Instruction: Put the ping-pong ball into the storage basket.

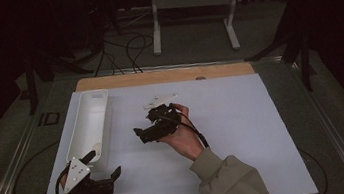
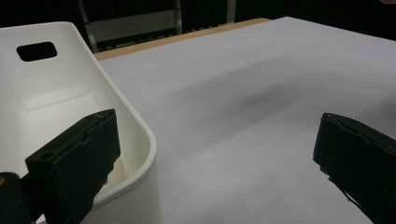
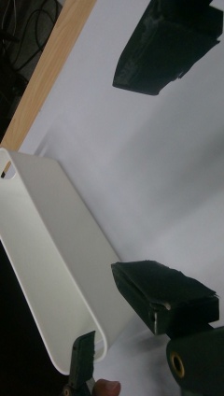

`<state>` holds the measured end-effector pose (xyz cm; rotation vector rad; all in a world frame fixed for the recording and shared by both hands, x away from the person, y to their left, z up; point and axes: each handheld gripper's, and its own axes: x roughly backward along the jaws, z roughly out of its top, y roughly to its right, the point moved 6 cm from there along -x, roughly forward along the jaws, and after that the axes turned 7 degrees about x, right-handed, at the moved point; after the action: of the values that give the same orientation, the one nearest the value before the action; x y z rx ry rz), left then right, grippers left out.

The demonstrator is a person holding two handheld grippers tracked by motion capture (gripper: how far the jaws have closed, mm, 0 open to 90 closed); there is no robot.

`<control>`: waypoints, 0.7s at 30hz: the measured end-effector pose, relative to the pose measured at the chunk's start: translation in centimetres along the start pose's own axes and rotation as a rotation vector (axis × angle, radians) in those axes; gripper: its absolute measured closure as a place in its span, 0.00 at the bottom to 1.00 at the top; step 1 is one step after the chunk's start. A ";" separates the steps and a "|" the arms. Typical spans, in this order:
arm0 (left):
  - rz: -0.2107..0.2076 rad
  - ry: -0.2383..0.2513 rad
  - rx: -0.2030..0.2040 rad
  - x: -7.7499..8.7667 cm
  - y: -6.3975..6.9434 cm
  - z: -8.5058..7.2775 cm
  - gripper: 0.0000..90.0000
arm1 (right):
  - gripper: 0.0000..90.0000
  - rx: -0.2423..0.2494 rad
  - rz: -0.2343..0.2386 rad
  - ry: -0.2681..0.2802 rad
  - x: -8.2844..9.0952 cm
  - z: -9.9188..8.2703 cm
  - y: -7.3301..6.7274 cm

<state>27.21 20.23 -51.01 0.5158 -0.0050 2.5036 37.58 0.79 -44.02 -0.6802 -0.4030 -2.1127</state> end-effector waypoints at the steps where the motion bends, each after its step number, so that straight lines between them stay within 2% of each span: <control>1: 0.000 0.000 0.001 0.0 0.0 0.0 0.01 | 0.11 -0.002 -0.001 0.001 0.2 -0.2 0.1; 14: -0.001 0.001 0.005 -0.1 0.0 0.0 0.01 | 0.11 -0.028 -0.034 0.012 2.6 -3.0 1.6; 21: -0.002 0.002 0.006 -0.1 0.0 0.0 0.01 | 0.11 -0.052 -0.060 0.004 3.7 -5.4 2.8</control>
<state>27.27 20.21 -51.00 0.5160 0.0041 2.5031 36.29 -5.96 -46.01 -0.7017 -0.3716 -2.1880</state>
